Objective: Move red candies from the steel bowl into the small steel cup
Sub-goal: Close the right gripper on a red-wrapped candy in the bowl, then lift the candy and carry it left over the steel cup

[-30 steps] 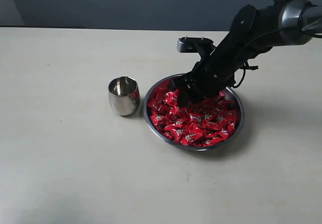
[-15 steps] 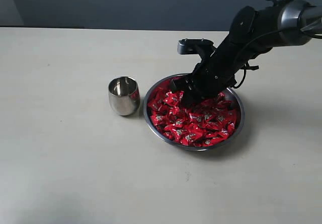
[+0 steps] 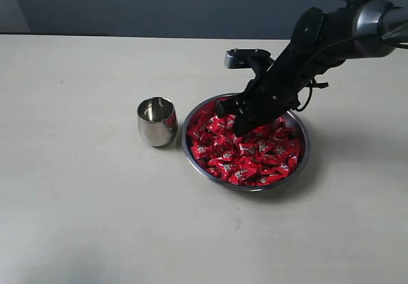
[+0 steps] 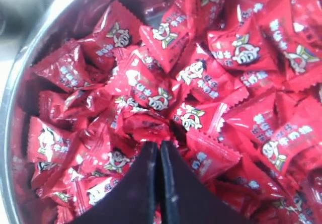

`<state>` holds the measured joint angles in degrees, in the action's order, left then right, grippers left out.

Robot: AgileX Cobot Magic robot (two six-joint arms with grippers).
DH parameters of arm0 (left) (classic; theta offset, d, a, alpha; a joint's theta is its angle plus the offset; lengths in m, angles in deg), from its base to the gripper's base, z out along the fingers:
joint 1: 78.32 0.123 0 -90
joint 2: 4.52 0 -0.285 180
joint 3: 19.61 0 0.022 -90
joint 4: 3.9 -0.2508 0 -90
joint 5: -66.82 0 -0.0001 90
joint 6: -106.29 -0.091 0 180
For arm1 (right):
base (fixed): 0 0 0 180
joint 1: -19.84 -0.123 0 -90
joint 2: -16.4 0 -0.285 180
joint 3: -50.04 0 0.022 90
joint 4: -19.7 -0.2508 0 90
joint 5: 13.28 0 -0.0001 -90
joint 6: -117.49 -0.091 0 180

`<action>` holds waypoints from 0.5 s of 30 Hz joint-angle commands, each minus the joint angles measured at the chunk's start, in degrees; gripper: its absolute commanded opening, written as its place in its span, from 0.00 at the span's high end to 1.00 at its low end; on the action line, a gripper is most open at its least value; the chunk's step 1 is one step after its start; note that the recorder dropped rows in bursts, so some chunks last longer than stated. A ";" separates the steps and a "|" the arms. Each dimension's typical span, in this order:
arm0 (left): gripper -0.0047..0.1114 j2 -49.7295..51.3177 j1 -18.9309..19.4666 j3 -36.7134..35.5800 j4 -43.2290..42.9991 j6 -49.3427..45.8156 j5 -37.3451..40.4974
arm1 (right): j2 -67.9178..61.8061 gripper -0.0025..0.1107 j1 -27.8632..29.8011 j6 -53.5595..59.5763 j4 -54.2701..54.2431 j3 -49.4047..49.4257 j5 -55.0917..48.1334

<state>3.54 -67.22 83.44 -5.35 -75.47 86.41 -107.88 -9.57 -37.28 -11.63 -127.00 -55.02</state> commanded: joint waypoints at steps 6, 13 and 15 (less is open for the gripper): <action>0.96 -0.27 -0.38 -0.26 -0.11 0.08 -0.45 | 8.26 0.99 0.07 -1.35 1.35 -0.37 4.37; 0.96 -0.27 -0.38 -0.26 -0.11 0.08 -0.45 | 12.22 0.99 0.07 -1.46 1.27 -1.99 6.20; 0.96 -0.27 -0.38 -0.26 -0.11 0.08 -0.45 | 11.93 0.99 -0.04 -1.46 -0.10 -4.19 5.37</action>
<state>3.54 -67.22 83.44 -5.35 -75.47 86.41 -96.27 -9.57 -38.72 -10.73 -128.92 -49.51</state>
